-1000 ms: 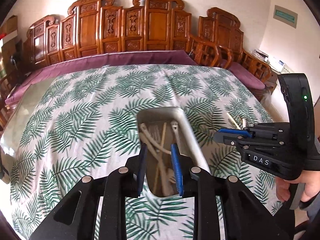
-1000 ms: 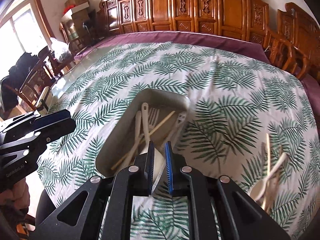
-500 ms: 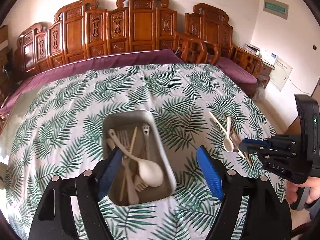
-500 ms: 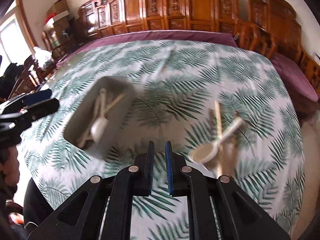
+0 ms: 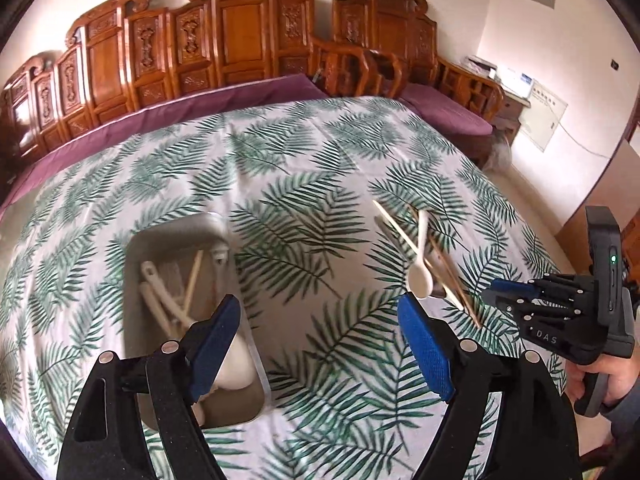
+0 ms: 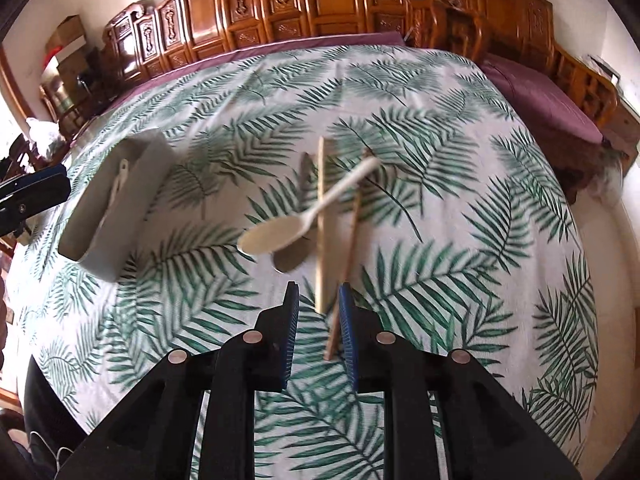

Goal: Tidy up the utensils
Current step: 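Move both open tools from the tray back to the utensil pile, then grasp a long white plastic spoon with the left tool while the right tool reaches the chopsticks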

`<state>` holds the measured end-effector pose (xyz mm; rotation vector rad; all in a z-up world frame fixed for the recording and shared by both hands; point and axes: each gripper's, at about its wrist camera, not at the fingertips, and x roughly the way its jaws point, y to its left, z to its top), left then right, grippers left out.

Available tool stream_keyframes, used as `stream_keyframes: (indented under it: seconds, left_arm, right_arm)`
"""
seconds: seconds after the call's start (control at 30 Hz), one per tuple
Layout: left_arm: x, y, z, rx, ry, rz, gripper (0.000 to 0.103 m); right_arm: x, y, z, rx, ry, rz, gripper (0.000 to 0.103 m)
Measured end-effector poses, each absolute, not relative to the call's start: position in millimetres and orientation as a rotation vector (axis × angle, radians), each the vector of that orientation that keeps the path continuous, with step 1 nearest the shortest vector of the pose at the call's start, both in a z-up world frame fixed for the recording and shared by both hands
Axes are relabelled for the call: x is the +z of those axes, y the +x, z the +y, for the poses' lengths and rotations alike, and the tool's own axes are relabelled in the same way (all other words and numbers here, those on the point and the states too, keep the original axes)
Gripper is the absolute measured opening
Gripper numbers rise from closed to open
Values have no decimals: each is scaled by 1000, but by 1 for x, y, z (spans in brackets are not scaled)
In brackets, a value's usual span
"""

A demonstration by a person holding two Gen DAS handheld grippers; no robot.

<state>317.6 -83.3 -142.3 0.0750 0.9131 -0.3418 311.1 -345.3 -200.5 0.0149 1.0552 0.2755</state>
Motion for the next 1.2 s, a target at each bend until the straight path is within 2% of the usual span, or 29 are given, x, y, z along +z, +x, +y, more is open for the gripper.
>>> stream_keyframes:
  seconds: [0.13, 0.47, 0.7, 0.87, 1.03, 1.2]
  left_arm:
    - [-153, 331, -110, -392, 100, 941, 77]
    - [-189, 372, -181, -524, 144, 1027, 51]
    - [-217, 395, -220, -571, 207, 1085, 36]
    - [-233, 402, -235, -596, 245, 1119, 19]
    - [-243, 409, -240, -614, 254, 1144, 14]
    - [-245, 413, -241, -625, 246, 1163, 14]
  right_arm:
    - [-209, 312, -359, 274, 44, 1057, 23]
    - [-213, 313, -375, 299, 62, 1047, 23]
    - [-217, 316, -382, 313, 74, 1048, 23]
    - [-220, 321, -385, 313, 86, 1048, 23]
    - [-221, 327, -385, 311, 89, 1048, 23]
    - [-222, 328, -384, 309, 87, 1051, 23]
